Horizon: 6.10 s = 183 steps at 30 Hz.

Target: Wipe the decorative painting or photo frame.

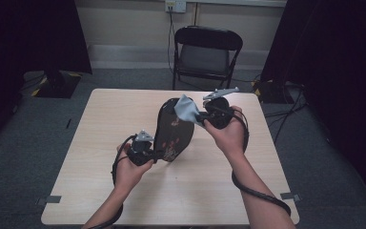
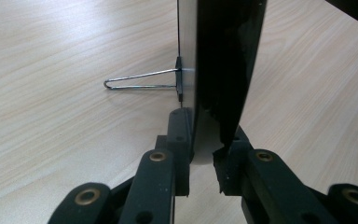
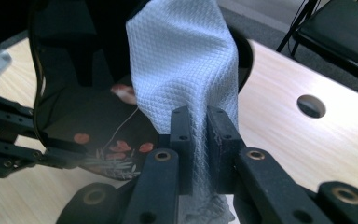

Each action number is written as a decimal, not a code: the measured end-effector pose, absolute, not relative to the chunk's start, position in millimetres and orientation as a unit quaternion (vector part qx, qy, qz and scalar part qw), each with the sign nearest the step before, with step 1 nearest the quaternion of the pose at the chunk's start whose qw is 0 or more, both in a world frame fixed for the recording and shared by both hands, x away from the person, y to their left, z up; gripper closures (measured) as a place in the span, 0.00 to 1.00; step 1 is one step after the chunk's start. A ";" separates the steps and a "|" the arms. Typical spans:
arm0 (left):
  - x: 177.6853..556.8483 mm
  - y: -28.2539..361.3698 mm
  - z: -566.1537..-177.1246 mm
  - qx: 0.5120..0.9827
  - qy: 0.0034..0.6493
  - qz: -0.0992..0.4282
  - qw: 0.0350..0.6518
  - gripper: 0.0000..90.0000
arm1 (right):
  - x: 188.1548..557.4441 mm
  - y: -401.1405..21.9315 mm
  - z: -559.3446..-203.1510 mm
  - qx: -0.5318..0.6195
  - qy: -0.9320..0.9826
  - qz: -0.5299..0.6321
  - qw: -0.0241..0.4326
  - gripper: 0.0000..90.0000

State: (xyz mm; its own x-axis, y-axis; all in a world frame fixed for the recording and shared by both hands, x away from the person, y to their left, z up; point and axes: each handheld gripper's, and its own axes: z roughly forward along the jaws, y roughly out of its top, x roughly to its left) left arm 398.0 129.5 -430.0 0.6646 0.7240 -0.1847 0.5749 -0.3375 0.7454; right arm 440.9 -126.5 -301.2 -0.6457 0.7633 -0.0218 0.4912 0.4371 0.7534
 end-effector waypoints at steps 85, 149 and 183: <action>399.2 128.8 -428.3 0.816 0.400 0.086 0.407 0.87 | 438.3 -128.1 -326.6 0.379 0.837 0.363 0.153 0.92; 398.4 127.0 -427.8 0.817 0.401 0.090 0.404 0.87 | 422.0 -145.7 -298.8 0.377 0.828 0.377 0.174 0.92; 399.4 127.5 -427.1 0.819 0.400 0.088 0.401 0.87 | 419.5 -122.6 -407.8 0.391 0.855 0.322 0.109 0.92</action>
